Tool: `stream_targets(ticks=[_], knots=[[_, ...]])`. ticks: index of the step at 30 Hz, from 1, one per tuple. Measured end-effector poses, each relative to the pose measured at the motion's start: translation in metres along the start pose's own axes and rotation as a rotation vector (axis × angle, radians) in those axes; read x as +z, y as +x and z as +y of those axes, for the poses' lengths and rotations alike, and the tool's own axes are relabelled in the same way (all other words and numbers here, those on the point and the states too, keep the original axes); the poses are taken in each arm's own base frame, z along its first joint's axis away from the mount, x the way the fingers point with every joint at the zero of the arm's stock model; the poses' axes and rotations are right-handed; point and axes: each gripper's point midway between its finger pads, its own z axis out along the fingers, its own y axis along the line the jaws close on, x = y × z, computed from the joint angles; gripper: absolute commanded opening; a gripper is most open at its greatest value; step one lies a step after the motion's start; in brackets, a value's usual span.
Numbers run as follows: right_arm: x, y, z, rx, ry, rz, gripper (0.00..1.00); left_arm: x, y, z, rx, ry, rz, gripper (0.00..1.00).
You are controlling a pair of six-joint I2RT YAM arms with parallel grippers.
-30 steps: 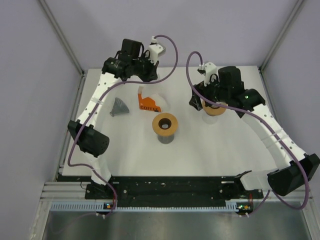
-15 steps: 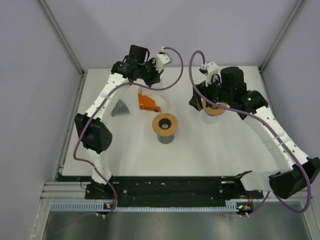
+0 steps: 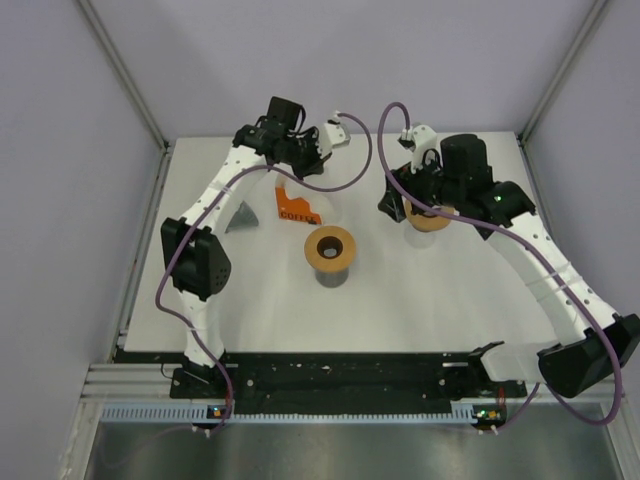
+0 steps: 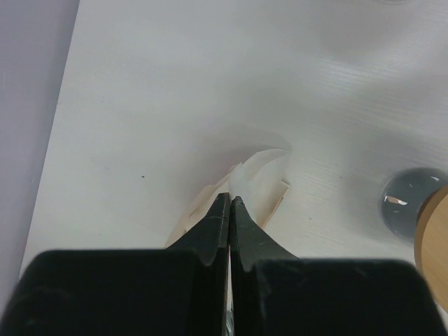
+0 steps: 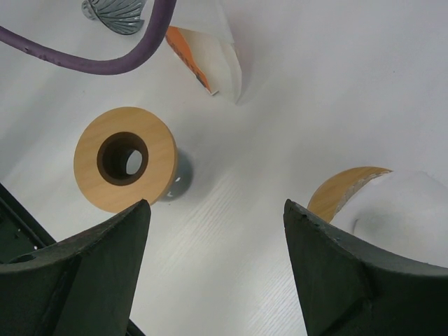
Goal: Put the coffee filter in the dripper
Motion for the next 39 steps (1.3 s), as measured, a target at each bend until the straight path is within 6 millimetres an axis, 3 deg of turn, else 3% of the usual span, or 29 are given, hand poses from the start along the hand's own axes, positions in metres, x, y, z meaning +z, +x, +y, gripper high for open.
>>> stream_targets(ticks=[7, 14, 25, 33, 39], knots=[[0.001, 0.001, 0.0, 0.001, -0.001, 0.004, 0.77, 0.0, -0.006, -0.009, 0.0, 0.05, -0.034, 0.0], [0.006, 0.004, -0.001, 0.005, -0.001, 0.019, 0.77, -0.007, -0.017, -0.003, 0.035, 0.03, -0.054, 0.0], [0.006, 0.004, -0.002, 0.004, -0.001, 0.019, 0.77, -0.011, -0.015, 0.009, 0.097, -0.013, -0.032, 0.0], [0.006, 0.004, -0.002, -0.002, -0.001, 0.02, 0.77, -0.031, -0.049, 0.023, 0.147, -0.064, -0.107, 0.0], [0.009, 0.006, -0.002, -0.001, -0.001, 0.027, 0.77, -0.03, -0.048, 0.021, 0.148, -0.056, -0.107, 0.0]])
